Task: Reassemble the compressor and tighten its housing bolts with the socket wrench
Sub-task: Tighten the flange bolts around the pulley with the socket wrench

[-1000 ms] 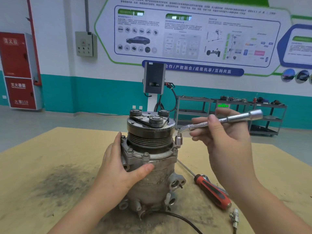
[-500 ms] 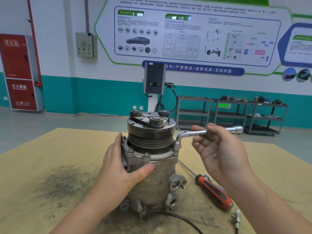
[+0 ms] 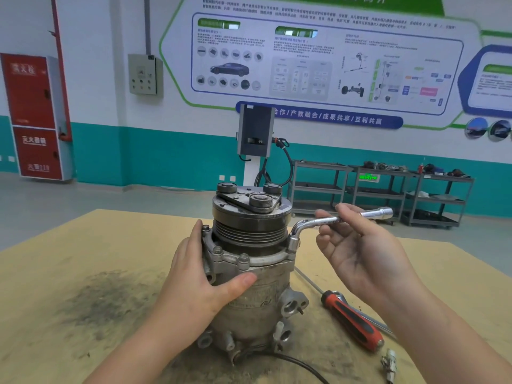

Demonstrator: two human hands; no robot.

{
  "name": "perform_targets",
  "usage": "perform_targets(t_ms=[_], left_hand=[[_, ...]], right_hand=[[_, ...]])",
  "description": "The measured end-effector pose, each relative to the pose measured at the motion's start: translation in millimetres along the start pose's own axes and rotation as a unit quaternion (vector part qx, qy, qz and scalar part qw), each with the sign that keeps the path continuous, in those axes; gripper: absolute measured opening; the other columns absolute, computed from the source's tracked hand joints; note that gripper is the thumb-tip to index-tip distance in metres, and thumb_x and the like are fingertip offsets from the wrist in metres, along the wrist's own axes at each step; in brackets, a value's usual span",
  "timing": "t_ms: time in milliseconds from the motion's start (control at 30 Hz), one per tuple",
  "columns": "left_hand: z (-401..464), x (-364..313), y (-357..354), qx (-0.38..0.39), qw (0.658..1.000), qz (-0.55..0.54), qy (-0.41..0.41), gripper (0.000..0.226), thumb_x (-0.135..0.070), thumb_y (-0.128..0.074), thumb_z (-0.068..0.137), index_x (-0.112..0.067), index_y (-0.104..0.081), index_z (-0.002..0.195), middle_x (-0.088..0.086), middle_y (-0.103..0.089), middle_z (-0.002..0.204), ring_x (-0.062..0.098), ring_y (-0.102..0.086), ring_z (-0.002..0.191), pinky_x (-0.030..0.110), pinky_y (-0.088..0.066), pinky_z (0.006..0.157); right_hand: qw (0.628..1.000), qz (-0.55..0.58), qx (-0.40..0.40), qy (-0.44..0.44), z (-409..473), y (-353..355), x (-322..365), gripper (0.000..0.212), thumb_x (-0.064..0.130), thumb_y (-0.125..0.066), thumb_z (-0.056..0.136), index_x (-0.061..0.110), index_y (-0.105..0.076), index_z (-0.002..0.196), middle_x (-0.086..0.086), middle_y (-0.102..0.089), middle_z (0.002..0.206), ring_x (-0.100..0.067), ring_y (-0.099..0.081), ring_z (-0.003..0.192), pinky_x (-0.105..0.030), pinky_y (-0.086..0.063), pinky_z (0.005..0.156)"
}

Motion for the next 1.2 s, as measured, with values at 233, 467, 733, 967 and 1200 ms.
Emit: perform_targets(t_ms=[233, 467, 733, 967, 1200], left_hand=[[-0.4, -1.3, 1.4, -0.002, 1.000, 0.006, 0.001, 0.149, -0.105, -0.044, 0.030, -0.035, -0.003, 0.156, -0.032, -0.023, 0.130, -0.007, -0.025, 0.128, 0.024, -0.024, 0.108], [-0.6, -3.3, 2.9, -0.006, 1.000, 0.010, -0.002, 0.148, -0.104, -0.045, 0.031, -0.035, -0.003, 0.155, -0.045, -0.023, 0.120, -0.007, -0.027, 0.127, 0.022, -0.024, 0.106], [-30.6, -33.8, -7.4, -0.106, 0.987, 0.118, 0.038, 0.141, -0.095, -0.036, 0.042, -0.022, 0.005, 0.156, -0.005, -0.020, 0.146, 0.016, -0.020, 0.139, 0.038, -0.023, 0.114], [-48.4, -58.6, -4.9, -0.161, 0.970, 0.167, 0.074, 0.132, -0.090, -0.027, 0.044, -0.018, -0.022, 0.155, 0.011, -0.040, 0.128, 0.030, -0.032, 0.130, 0.041, -0.025, 0.107], [-48.6, -55.4, 6.5, -0.220, 0.971, 0.062, 0.065, 0.105, -0.079, -0.030, 0.056, -0.016, -0.047, 0.138, 0.010, -0.042, 0.113, 0.031, -0.038, 0.118, 0.047, -0.030, 0.102]], right_hand=[[0.958, -0.127, 0.007, 0.257, -22.4, -3.3, 6.7, 0.016, 0.003, -0.044, 0.098, 0.012, -0.048, 0.085, -0.010, -0.068, 0.073, -0.021, -0.061, 0.051, -0.027, -0.051, 0.054], [0.969, -0.068, 0.064, 0.230, -24.9, -10.1, 4.2, 0.013, 0.000, -0.043, 0.090, 0.012, -0.049, 0.086, -0.015, -0.068, 0.070, -0.025, -0.059, 0.047, -0.026, -0.049, 0.050], [0.890, -0.232, 0.068, 0.387, -36.1, -10.4, 11.0, 0.024, 0.006, -0.051, 0.086, 0.026, -0.064, 0.080, -0.010, -0.064, 0.074, -0.024, -0.061, 0.054, -0.027, -0.050, 0.055], [0.730, -0.520, 0.084, 0.436, -41.6, -33.7, -1.4, 0.008, 0.036, -0.049, 0.097, 0.039, -0.056, 0.100, 0.016, -0.054, 0.095, -0.003, -0.060, 0.086, -0.010, -0.045, 0.076], [0.914, -0.266, 0.009, 0.307, -20.1, -12.7, 23.1, 0.007, 0.018, -0.050, 0.096, 0.020, -0.049, 0.102, -0.004, -0.073, 0.092, -0.020, -0.072, 0.072, -0.024, -0.057, 0.068]])
Point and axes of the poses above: each hand's wrist, its own z-axis towards the middle knuckle, its own y-axis out of the back of the hand, x = y × z, the point moved 6 cm from there along z, towards the middle knuckle
